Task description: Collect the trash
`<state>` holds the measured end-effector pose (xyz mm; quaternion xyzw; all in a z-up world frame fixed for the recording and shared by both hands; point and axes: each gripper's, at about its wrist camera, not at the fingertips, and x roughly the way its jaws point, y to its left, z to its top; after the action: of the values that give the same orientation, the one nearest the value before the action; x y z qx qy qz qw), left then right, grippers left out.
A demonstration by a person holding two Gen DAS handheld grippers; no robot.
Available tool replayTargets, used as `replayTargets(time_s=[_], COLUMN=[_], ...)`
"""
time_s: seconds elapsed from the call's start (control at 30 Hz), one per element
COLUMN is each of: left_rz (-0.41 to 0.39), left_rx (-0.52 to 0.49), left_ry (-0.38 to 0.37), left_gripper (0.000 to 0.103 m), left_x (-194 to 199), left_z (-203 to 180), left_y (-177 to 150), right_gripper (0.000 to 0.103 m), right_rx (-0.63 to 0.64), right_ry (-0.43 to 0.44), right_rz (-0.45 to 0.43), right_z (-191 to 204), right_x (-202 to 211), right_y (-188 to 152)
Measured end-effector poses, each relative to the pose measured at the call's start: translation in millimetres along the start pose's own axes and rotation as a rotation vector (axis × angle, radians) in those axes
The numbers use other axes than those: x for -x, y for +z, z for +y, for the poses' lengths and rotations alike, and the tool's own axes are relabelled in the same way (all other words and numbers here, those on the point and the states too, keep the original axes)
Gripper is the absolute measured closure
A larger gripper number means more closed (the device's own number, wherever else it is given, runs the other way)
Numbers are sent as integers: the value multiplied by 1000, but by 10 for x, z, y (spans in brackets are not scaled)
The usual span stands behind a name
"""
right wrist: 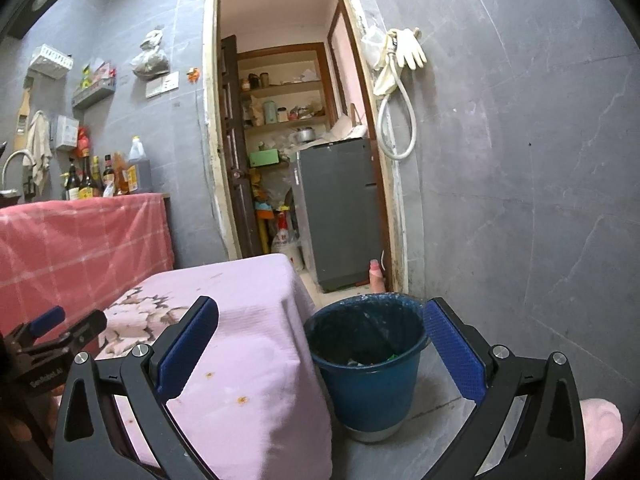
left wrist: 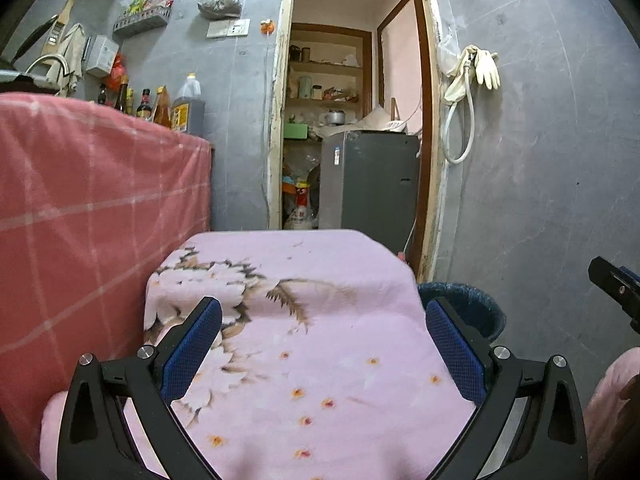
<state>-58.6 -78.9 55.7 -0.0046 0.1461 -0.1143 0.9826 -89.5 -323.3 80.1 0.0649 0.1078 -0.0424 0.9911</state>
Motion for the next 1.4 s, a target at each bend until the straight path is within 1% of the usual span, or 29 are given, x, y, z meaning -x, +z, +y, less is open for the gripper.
replayTargets(time_s=[0.13,0.2,0.27,0.4,0.5,0.7,1.4], left_rz=[-21,-24,-16,-5,8,6,15], left_rx=[1,0,2,16,6,4,11], left_ry=[7,13,15,10,6,8,20], left_gripper=[3,3,3,3,3,3,3], left_x=[26,3,-31,-49,-61,-74,-106], left_z=[23,18,25,33,35,42,79], left_y=[-123,-165,-204,-256,-264,-270,-314], right_gripper=[0,0,0,0,0,0,0], right_rx=[28,50,59,38,27,13,9], right_ry=[7,-3,6,-10,-13,-21,-17], right_rz=[-6,-12,0,31,43,60,69], right_z=[93,111,109,51,5,-65,-55], right_x=[10,-10,-49,-116,-117,-114,-127], right_y=[-142,-243,-275,-341,-355,-377,-377])
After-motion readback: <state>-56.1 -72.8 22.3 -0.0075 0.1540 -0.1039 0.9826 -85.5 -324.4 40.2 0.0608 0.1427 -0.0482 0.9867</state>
